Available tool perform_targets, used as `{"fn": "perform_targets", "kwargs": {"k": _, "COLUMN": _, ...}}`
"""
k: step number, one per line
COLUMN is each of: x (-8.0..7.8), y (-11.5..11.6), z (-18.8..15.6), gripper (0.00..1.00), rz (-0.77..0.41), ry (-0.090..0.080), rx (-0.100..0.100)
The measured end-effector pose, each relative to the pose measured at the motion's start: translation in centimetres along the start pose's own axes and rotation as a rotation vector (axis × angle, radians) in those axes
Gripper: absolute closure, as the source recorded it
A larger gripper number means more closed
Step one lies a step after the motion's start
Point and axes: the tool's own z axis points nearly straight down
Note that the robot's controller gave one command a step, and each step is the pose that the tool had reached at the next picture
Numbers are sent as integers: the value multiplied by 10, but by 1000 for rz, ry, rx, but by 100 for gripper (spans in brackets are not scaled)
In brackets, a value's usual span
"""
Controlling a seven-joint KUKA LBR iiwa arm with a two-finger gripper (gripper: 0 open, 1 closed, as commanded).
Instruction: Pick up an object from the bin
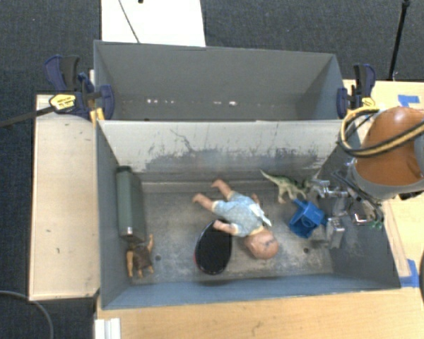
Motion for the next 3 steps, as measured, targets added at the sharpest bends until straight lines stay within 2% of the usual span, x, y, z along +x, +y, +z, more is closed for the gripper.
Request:
{"fn": "perform_targets", "kwargs": {"k": 1, "x": 8, "y": 9, "z": -2, "gripper": 0, "rz": 61, "ry": 2, "rx": 0}}
{"fn": "perform_targets", "kwargs": {"k": 2, "x": 27, "y": 12, "z": 0, "gripper": 0, "rz": 164, "ry": 1, "rx": 0}}
{"fn": "perform_targets", "kwargs": {"k": 3, "x": -32, "y": 63, "z": 0, "gripper": 0, "rz": 160, "ry": 2, "rx": 2}}
